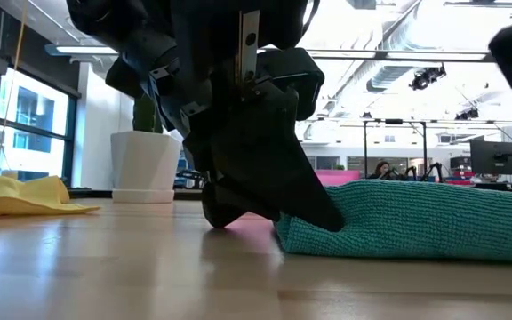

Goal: Roll microfiber towels into tight, uniform cylinder then place into a basket
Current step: Roll the blue microfiber cloth

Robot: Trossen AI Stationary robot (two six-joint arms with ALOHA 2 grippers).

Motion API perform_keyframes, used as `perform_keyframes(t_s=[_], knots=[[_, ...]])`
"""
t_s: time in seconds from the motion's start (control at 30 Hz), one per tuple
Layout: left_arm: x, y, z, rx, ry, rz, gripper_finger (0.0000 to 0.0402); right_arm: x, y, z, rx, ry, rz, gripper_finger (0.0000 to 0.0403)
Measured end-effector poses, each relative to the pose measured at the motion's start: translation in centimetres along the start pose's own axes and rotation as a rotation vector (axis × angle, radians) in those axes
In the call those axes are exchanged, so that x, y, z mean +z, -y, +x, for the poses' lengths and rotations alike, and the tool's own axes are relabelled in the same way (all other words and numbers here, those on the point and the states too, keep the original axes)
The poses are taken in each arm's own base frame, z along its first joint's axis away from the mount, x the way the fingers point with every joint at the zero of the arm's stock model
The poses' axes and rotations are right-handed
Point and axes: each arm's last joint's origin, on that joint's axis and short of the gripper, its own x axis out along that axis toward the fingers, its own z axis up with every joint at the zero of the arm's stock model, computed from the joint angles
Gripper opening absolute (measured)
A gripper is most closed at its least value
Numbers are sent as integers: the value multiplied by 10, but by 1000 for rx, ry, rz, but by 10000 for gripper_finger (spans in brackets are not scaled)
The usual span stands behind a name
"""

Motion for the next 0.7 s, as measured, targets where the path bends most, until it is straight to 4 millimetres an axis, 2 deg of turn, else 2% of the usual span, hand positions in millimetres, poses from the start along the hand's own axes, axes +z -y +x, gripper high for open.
perform_keyframes(t_s=[0.13, 0.3, 0.7], knots=[[0, 0, 0, 0, 0, 0, 12, -7, -1, 8, -44, -18, 70, 142], [0, 0, 0, -1, 0, 0, 12, -17, 1, 18, -103, -62, 67, 142], [-1, 0, 0, -3, -4, 49, 12, -16, 11, 23, -216, -41, -18, 142]])
